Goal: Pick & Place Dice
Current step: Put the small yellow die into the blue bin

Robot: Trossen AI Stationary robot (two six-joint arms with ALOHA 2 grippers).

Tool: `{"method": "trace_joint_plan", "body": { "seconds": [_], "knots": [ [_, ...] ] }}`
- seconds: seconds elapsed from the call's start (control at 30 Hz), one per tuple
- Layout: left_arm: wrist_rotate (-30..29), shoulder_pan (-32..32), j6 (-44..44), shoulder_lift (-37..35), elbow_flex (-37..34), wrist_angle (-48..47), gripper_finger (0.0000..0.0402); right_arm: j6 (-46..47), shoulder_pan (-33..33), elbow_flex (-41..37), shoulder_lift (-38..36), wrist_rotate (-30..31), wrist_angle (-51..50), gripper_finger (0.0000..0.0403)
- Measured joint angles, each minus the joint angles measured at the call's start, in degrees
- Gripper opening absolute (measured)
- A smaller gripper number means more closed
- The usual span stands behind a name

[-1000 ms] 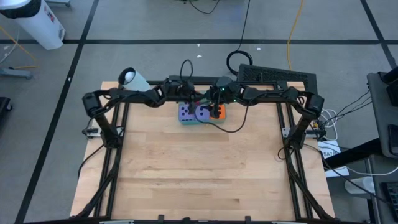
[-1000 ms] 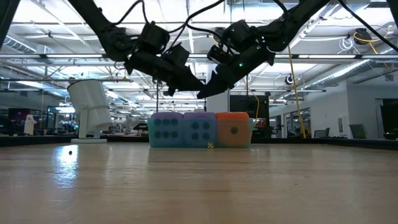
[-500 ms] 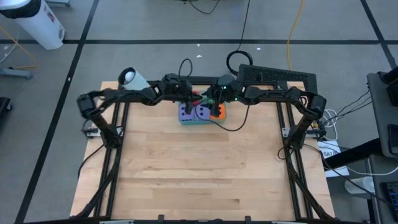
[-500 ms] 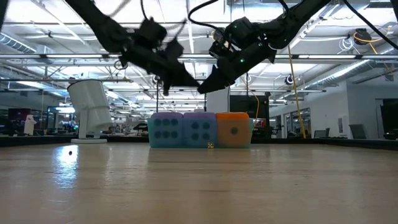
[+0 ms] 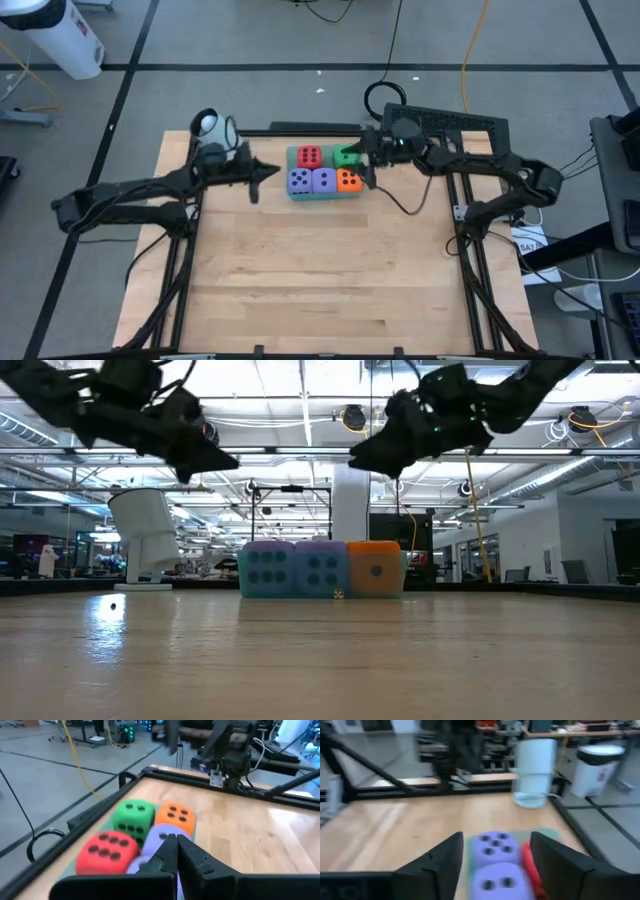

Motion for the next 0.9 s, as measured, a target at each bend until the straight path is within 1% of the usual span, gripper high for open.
{"method": "trace_joint_plan", "body": {
  "seconds": [0.07,0.17,0.27,0.37,0.4,0.43,0.47,0.63,0.73,0.83,0.9],
  "knots": [
    [-0.2,0.0,-0.7,-3.4,-2.9,-0.2,0.0004,1.4,3.0,-2.7,-1.6,1.0,2.9,0.0212],
    [-1.6,0.0,-1.0,-7.0,-5.2,0.4,0.0009,2.4,9.1,-5.7,-2.1,6.4,5.6,0.0175],
    [-1.9,0.0,-1.4,-8.3,-5.6,-1.1,0.0008,0.2,15.7,-8.0,-2.1,15.0,6.2,0.0122],
    [-1.9,0.0,-1.0,-8.8,-5.6,-1.4,0.0004,-1.2,21.1,-9.7,-0.5,25.8,6.4,0.0055],
    [-1.9,0.0,-0.7,-8.7,-5.6,-1.7,0.0003,-1.1,22.5,-10.3,0.1,28.7,6.1,0.0031],
    [-1.9,0.0,-0.5,-8.7,-5.6,-2.1,0.0002,-0.8,23.6,-10.6,0.7,30.0,5.9,0.0016],
    [-1.9,0.0,-0.5,-8.6,-5.6,-2.1,0.0002,-0.5,24.3,-10.7,1.5,30.5,6.3,0.0009],
    [-1.9,0.0,-0.5,-8.5,-5.6,-2.1,0.0018,2.3,26.3,-10.7,8.1,30.3,11.8,0.0022],
    [-1.9,0.0,-0.5,-8.5,-5.6,-1.4,0.0021,2.8,26.5,-10.1,12.8,30.3,16.4,0.0014],
    [-1.9,0.0,-0.7,-8.5,-5.6,-1.1,0.0017,3.2,26.8,-8.3,16.8,30.3,15.4,0.0002],
    [-1.9,0.0,-0.8,-8.5,-5.6,-1.1,0.0011,3.3,27.4,-6.3,19.4,32.1,15.0,0.0004]
  ]
}}
